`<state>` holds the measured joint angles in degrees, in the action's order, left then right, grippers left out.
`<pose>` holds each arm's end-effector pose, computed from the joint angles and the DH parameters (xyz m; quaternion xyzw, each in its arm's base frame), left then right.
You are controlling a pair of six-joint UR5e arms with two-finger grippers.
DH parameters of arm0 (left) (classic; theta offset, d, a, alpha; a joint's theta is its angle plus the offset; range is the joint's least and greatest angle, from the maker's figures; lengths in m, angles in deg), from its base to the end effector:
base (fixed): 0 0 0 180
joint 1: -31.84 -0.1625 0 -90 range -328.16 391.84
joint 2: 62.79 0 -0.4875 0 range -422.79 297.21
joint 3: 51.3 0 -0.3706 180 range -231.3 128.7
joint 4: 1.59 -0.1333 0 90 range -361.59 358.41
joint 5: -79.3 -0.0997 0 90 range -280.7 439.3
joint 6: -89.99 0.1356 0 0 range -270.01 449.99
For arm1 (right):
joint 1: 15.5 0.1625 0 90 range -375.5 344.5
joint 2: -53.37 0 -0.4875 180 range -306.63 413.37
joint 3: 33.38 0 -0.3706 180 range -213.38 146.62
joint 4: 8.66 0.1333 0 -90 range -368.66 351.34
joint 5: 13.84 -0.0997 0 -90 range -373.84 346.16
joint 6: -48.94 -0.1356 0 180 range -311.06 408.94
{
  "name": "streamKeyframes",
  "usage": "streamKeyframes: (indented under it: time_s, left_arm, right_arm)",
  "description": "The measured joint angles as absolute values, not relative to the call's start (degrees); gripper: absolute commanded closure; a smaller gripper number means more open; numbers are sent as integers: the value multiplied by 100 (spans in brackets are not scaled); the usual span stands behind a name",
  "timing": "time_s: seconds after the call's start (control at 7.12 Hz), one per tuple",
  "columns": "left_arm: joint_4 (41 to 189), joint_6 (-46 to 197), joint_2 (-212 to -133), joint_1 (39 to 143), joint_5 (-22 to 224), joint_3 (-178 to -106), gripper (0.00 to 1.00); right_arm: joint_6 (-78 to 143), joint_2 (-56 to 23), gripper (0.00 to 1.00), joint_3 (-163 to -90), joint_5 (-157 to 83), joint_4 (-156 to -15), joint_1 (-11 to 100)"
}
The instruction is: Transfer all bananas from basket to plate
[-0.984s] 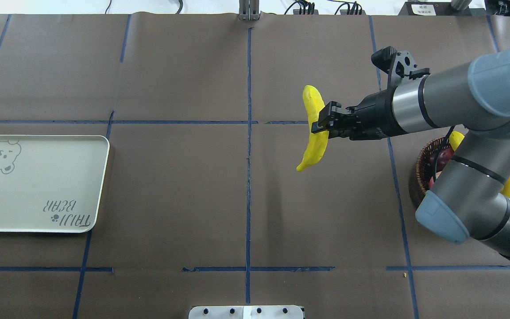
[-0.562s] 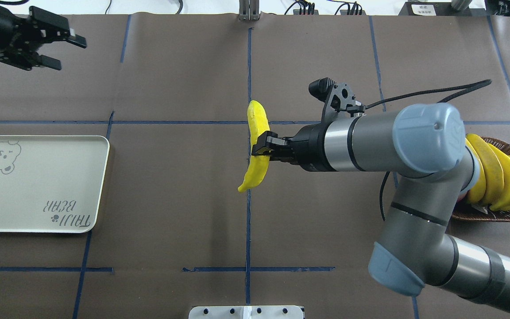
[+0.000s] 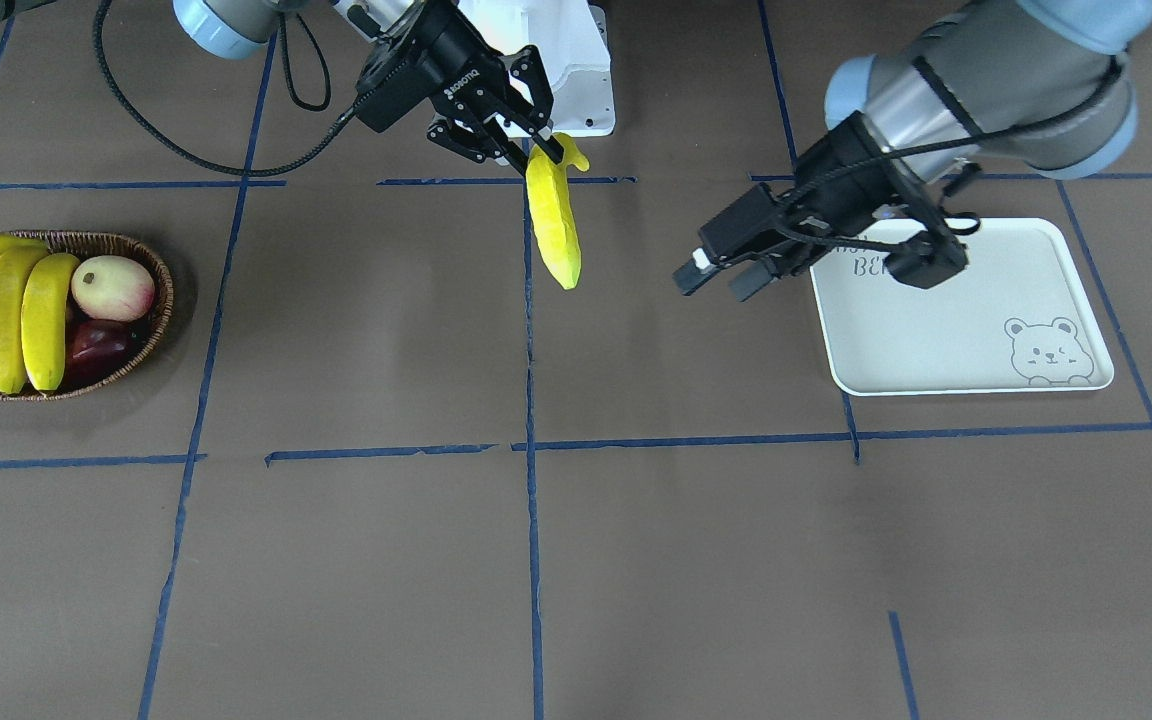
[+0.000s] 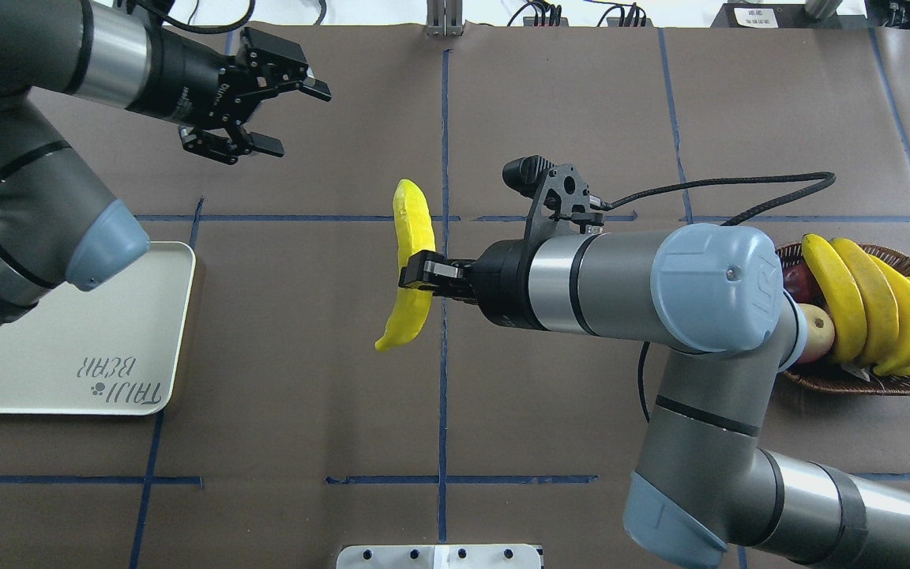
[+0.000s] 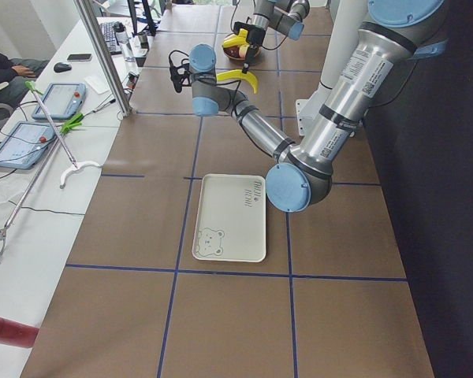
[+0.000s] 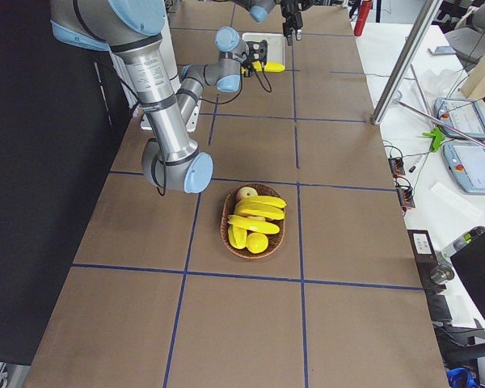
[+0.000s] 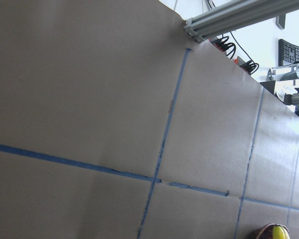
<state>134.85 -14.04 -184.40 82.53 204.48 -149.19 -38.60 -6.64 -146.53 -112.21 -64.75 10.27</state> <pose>0.3749 -0.5449 0.2503 -0.0056 0.6863 -0.1993 0.6994 -0.4955 -0.3653 0.1955 0.1162 -0.6790 0.0969 0.7184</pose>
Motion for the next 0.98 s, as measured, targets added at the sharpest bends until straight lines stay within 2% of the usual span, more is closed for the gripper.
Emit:
streamKeyframes:
  time_s: [0.98]
  left_arm:
    - [13465,-1756,-18800,7342,20086,-14935,2]
  right_arm:
    - [-3868,-664,99,-14645,-11208,-6298,973]
